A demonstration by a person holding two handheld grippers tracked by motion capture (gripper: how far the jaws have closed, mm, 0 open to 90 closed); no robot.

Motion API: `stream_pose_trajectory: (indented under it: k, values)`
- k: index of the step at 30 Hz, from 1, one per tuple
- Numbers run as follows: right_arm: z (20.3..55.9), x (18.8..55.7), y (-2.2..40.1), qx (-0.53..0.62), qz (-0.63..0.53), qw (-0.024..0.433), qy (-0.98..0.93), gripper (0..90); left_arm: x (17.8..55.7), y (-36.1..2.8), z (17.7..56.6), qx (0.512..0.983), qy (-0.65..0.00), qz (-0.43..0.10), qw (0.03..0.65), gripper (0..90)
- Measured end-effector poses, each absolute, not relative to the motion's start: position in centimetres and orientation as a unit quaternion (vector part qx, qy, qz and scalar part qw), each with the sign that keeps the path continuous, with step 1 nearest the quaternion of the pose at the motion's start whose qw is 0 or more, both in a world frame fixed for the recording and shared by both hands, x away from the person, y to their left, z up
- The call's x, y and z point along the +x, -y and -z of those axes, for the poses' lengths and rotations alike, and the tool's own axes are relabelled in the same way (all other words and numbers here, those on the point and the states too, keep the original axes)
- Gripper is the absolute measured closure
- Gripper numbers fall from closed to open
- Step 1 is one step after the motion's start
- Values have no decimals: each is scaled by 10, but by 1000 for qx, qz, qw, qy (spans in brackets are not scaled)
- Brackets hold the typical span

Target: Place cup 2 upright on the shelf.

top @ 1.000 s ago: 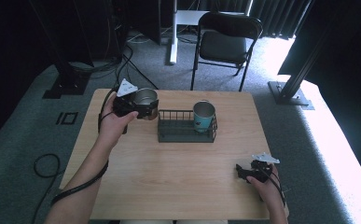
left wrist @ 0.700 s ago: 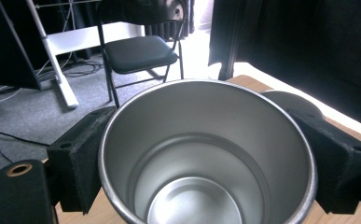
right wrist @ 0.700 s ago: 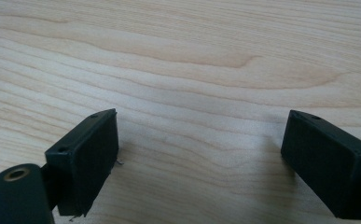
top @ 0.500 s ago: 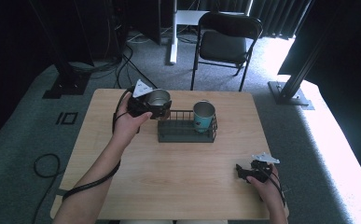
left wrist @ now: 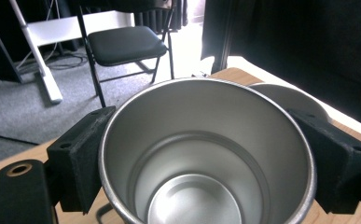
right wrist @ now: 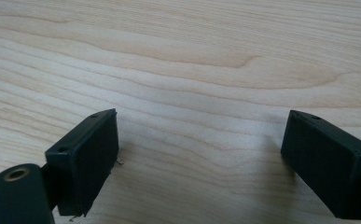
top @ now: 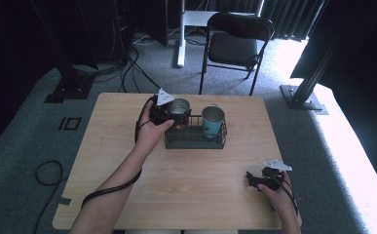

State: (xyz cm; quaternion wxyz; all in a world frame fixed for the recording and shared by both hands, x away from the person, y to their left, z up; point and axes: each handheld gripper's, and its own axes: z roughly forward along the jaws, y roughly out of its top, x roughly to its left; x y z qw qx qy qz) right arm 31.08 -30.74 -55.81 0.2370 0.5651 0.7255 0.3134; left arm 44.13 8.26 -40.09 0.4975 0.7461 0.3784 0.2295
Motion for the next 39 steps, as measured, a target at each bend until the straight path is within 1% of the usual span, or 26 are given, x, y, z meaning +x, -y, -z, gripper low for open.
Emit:
stream_pose_trajectory:
  k: [4, 6, 12, 15, 17, 22, 27, 32, 37, 39]
  values:
    - [558, 311, 307, 565, -313, 237, -726, 107, 446, -80, 411, 742, -389, -219, 500, 139]
    - [558, 311, 307, 565, -313, 237, -726, 107, 448, -76, 416, 746, -386, -231, 491, 139]
    - [558, 311, 307, 565, -313, 237, -726, 107, 452, -67, 428, 751, -385, -231, 484, 140]
    - [558, 311, 307, 565, -313, 237, -726, 107, 453, -65, 436, 752, -388, -222, 485, 140]
    - [558, 311, 307, 565, -313, 237, -726, 107, 454, -63, 440, 753, -387, -233, 478, 140]
    - [558, 311, 308, 565, -314, 237, -725, 107, 458, -62, 450, 761, -389, -224, 468, 140]
    - [558, 311, 308, 565, -314, 237, -725, 107, 461, -60, 458, 762, -390, -234, 461, 140]
    - [558, 311, 308, 565, -314, 236, -725, 107, 464, -58, 466, 765, -393, -228, 457, 139]
    - [558, 311, 308, 565, -314, 237, -725, 107, 462, -55, 473, 778, -383, -220, 447, 139]
    - [558, 311, 308, 565, -314, 237, -725, 107, 461, -54, 473, 783, -376, -225, 442, 136]
